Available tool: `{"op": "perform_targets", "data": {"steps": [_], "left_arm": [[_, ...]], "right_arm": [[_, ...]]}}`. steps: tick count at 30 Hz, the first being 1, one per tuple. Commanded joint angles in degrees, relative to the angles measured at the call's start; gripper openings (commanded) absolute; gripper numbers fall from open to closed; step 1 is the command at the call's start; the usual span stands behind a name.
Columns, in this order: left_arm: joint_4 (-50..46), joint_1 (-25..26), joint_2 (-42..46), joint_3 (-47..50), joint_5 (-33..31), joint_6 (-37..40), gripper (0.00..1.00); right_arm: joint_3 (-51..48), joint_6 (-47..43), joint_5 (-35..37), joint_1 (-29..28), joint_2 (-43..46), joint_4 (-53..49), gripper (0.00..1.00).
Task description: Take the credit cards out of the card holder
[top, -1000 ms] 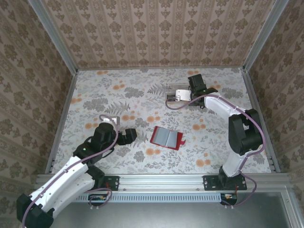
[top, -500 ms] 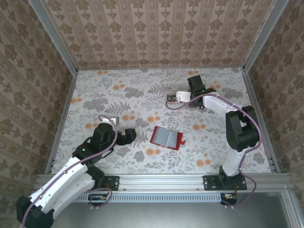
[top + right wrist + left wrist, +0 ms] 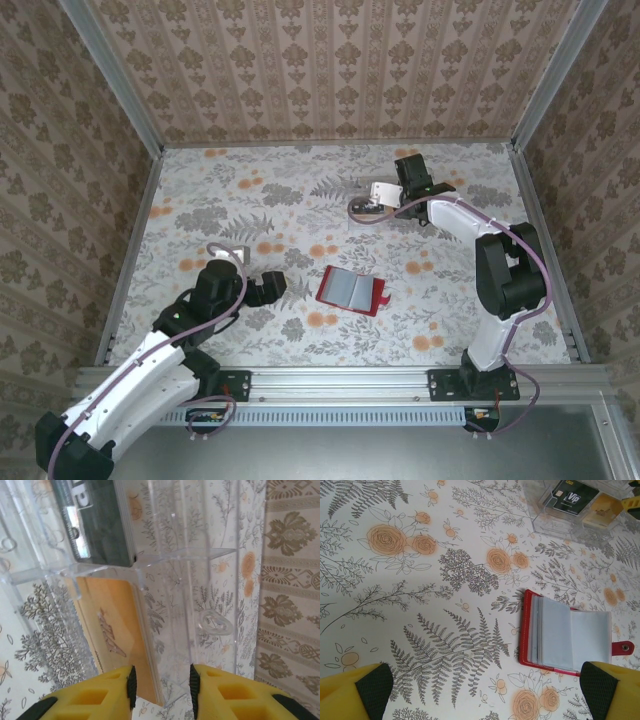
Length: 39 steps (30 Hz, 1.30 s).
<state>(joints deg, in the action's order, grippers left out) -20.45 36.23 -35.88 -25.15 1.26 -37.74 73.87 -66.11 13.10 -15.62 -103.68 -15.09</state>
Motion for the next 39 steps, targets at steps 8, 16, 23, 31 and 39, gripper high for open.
{"op": "perform_targets", "data": {"steps": [8, 16, 23, 31, 39], "left_arm": [[1.62, -1.72, -0.79, 0.58, 1.91, -0.07, 1.0], [2.95, -2.04, -4.73, -0.93, 3.8, 0.35, 1.0], [5.25, -2.13, -9.12, -2.35, 6.04, 0.91, 1.0], [9.87, -1.29, -20.64, -5.11, 12.37, 0.91, 0.87], [16.18, 3.43, -32.93, -10.07, 14.75, 0.25, 0.7]], "right_arm": [[-0.4, 36.74, -0.83, 0.2, 9.54, 3.53, 0.43], [-4.09, 71.47, -4.68, 0.24, 19.89, 1.53, 0.47], [-10.09, 89.63, -9.45, 0.46, 29.47, 0.85, 0.97], [-19.53, 95.16, -18.9, -1.63, 35.87, -0.01, 1.0], [-29.46, 99.89, -12.53, -17.52, 39.58, -5.54, 0.41]]}}
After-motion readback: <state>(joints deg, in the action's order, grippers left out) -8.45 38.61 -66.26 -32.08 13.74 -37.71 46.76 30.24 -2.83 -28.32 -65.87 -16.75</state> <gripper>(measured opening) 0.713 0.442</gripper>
